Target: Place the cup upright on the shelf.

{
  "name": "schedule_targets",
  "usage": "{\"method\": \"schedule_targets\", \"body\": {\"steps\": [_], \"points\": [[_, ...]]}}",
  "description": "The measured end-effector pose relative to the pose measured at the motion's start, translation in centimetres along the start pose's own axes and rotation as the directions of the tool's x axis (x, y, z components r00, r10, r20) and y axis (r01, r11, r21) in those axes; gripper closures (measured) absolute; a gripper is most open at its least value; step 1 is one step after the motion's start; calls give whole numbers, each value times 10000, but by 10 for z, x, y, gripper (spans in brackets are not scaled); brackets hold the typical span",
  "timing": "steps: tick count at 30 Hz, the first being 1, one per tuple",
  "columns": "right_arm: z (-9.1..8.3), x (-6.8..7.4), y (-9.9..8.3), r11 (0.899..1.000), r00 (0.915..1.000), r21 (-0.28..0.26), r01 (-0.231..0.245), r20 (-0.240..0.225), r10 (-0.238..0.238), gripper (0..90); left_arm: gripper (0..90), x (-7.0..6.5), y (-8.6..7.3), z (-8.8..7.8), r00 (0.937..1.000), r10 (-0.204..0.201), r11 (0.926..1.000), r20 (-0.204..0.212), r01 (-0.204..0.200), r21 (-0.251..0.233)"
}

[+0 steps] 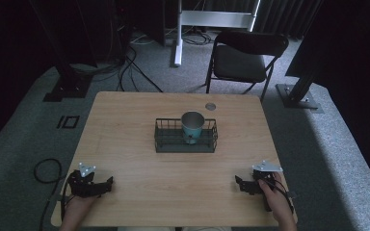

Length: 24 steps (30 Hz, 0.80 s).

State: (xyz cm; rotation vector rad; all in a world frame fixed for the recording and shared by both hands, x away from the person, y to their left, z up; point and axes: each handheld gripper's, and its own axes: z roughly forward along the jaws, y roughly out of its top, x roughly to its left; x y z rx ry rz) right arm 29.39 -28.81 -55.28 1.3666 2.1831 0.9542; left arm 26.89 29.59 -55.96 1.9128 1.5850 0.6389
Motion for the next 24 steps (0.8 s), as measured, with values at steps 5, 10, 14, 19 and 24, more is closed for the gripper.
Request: {"method": "schedule_targets", "body": {"steps": [5,10,14,19,24], "points": [[2,-1,-4,9995,9998,231,214,-62,-213,112,14,0,0,0,10000,-1,10000,-2,1,-3],[4,-1,-6,9994,9994,4,340,-8,-340,108,14,0,0,0,10000,2,10000,0,-2,-1],[4,-1,-6,9993,9993,0,374,-46,-374,108,14,0,0,0,10000,-1,10000,-2,1,-2],[4,-1,-6,9993,9993,5,379,-68,-379,109,14,0,0,0,10000,-1,10000,-1,1,-3],[4,-2,-6,9993,9993,4,369,-76,-369,109,14,0,0,0,10000,-2,10000,-3,2,-3]]}}
